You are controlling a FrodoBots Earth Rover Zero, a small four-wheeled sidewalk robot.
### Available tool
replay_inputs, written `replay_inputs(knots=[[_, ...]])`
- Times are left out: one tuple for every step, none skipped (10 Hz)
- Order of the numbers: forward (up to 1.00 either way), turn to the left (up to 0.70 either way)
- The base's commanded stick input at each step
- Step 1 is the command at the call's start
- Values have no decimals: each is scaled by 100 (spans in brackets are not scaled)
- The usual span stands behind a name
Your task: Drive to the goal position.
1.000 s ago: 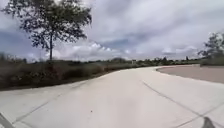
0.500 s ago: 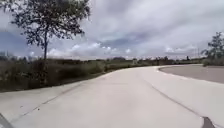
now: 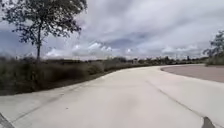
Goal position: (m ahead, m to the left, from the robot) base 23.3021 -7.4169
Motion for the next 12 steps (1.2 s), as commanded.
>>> replay_inputs(knots=[[85, 0], [85, 0], [85, 0], [85, 0], [85, 0], [85, 0], [85, 0], [85, 0], [85, 0], [85, 0], [85, 0], [85, 0]])
